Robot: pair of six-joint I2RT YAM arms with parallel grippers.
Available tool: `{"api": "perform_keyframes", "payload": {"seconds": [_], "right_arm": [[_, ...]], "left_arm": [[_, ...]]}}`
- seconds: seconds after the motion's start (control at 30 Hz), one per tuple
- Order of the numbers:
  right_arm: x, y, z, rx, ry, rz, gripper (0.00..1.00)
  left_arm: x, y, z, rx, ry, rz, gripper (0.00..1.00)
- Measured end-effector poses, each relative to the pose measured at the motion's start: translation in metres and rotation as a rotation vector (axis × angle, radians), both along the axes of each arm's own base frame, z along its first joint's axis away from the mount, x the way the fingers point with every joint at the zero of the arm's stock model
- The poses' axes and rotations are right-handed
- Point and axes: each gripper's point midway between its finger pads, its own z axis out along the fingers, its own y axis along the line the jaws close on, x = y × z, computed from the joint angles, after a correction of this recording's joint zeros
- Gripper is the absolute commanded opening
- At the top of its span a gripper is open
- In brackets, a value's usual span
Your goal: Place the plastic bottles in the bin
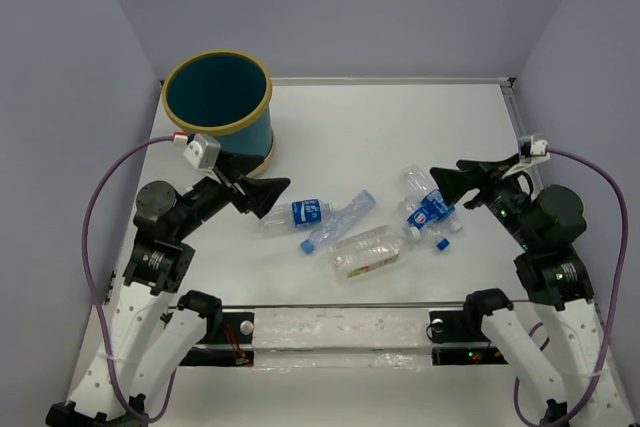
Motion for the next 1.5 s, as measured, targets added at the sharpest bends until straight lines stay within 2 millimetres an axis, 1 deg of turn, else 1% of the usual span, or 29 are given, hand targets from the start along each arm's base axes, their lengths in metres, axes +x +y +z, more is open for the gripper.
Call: {"api": "perform_keyframes", "payload": {"seconds": [0.07, 0.17, 0.27, 0.33, 0.4, 0.43, 0.5, 0.53, 0.57, 0.6, 0.63, 0.67, 0.7, 0.73, 0.83, 0.93, 1.0, 1.03, 1.13, 1.2, 1.3, 1.37, 1.5], "right_arm": [[-0.003, -0.001, 0.004, 0.005, -0.018, -0.003, 0.82], [-0.001, -0.001, 0.002, 0.004, -0.007, -0.003, 0.81], [0.001, 0.000, -0.010, 0.004, 0.023, -0.002, 0.80], [0.002, 0.001, -0.018, 0.000, 0.043, 0.001, 0.80], [0.003, 0.002, -0.023, 0.000, 0.057, 0.003, 0.80], [0.003, 0.002, -0.025, 0.000, 0.060, 0.006, 0.80], [0.002, 0.003, -0.028, 0.003, 0.068, 0.013, 0.79], [0.001, 0.004, -0.029, 0.005, 0.071, 0.020, 0.79], [0.001, 0.005, -0.031, 0.006, 0.075, 0.024, 0.79], [0.000, 0.006, -0.034, 0.008, 0.084, 0.031, 0.79], [0.000, 0.007, -0.036, 0.010, 0.091, 0.035, 0.79], [0.000, 0.008, -0.040, 0.011, 0.101, 0.041, 0.79], [0.000, 0.009, -0.043, 0.012, 0.109, 0.046, 0.79], [0.000, 0.010, -0.046, 0.012, 0.116, 0.052, 0.79], [-0.003, 0.013, -0.048, 0.019, 0.124, 0.069, 0.78], [-0.007, 0.016, -0.047, 0.028, 0.123, 0.093, 0.78], [-0.009, 0.018, -0.046, 0.034, 0.124, 0.106, 0.78], [-0.011, 0.019, -0.046, 0.035, 0.121, 0.114, 0.78], [-0.014, 0.020, -0.047, 0.037, 0.118, 0.127, 0.78], [-0.016, 0.021, -0.047, 0.038, 0.117, 0.135, 0.78], [-0.019, 0.022, -0.049, 0.038, 0.116, 0.149, 0.78], [-0.020, 0.023, -0.049, 0.038, 0.115, 0.153, 0.78], [-0.022, 0.024, -0.049, 0.039, 0.113, 0.163, 0.78]], "left_arm": [[0.003, -0.002, -0.006, 0.018, 0.020, -0.004, 0.99], [0.011, -0.002, -0.015, 0.047, 0.065, 0.008, 0.99], [0.023, 0.002, -0.025, 0.087, 0.123, 0.052, 0.99], [0.036, 0.004, -0.035, 0.126, 0.182, 0.105, 0.99], [0.048, 0.004, -0.048, 0.170, 0.240, 0.150, 0.99], [0.051, -0.001, -0.055, 0.195, 0.266, 0.152, 0.98], [0.057, -0.011, -0.075, 0.267, 0.327, 0.179, 0.96], [0.061, -0.017, -0.092, 0.339, 0.373, 0.213, 0.95], [0.063, -0.023, -0.101, 0.374, 0.390, 0.221, 0.93], [0.065, -0.026, -0.120, 0.447, 0.429, 0.252, 0.92], [0.065, -0.030, -0.133, 0.495, 0.454, 0.258, 0.90], [0.068, -0.030, -0.147, 0.554, 0.479, 0.284, 0.89], [0.068, -0.032, -0.167, 0.640, 0.513, 0.301, 0.88], [0.069, -0.032, -0.182, 0.696, 0.538, 0.311, 0.86], [0.075, -0.026, -0.214, 0.829, 0.584, 0.348, 0.86], [0.078, -0.024, -0.237, 0.931, 0.612, 0.343, 0.86], [0.081, -0.028, -0.243, 0.971, 0.612, 0.334, 0.84], [0.083, -0.032, -0.246, 0.991, 0.609, 0.326, 0.81], [0.090, -0.048, -0.246, 1.007, 0.589, 0.288, 0.79], [0.090, -0.057, -0.248, 1.019, 0.577, 0.255, 0.79], [0.083, -0.069, -0.255, 1.044, 0.572, 0.200, 0.79], [0.073, -0.076, -0.264, 1.072, 0.580, 0.153, 0.79], [0.065, -0.079, -0.271, 1.094, 0.591, 0.124, 0.80]]}}
